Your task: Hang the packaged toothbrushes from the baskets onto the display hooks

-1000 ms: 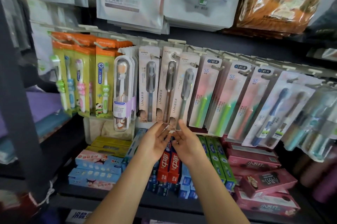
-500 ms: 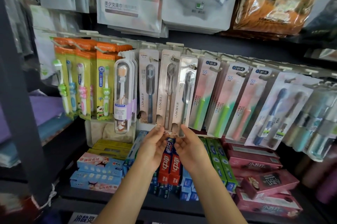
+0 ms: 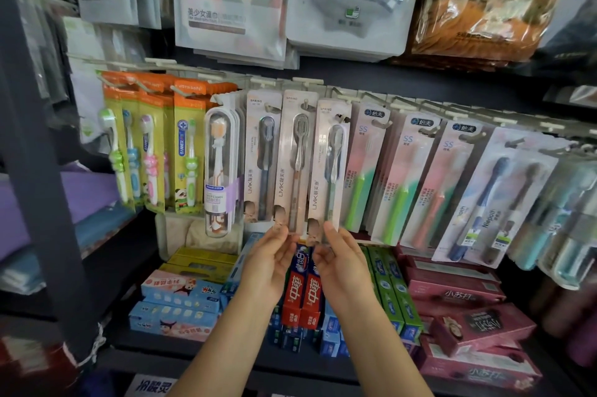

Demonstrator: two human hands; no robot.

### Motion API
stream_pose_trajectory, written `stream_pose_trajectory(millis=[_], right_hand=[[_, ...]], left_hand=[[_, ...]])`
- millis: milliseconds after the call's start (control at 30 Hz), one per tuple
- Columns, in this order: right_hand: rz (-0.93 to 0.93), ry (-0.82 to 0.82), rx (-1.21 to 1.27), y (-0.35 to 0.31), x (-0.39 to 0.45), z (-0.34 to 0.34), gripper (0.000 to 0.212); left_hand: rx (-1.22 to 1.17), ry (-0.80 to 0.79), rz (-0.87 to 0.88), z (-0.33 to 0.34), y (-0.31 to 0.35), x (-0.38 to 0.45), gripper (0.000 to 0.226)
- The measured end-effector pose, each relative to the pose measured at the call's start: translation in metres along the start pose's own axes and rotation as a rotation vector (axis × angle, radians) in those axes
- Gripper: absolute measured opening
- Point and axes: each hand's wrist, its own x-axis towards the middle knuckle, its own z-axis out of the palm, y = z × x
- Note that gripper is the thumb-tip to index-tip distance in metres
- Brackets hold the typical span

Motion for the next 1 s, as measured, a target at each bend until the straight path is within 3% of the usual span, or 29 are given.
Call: stream_pose_trajectory(millis=[333,533,700,1000], right_hand=[[0.027,0.066,-0.057,0.000,0.014,0.008,0.005],[0.088,0.088,-0.029,0.004,0.031,0.010,0.032],[0.106,0.115,0.022,0.005,0.035,0.011,0.025],[0.048,0.193,0.077,0.009,0.034,0.014,0.039]], left_hand=[[0.043,0.025,0.028,0.000,0.007,0.019,0.017],[0.082,0.031,0.004,0.007,0.007,0.029,0.013],[0.081,0.025,-0.013,0.009,0.006,0.031,0.008],[0.085,-0.031,-0.007,0.005,0.005,0.027,0.015]])
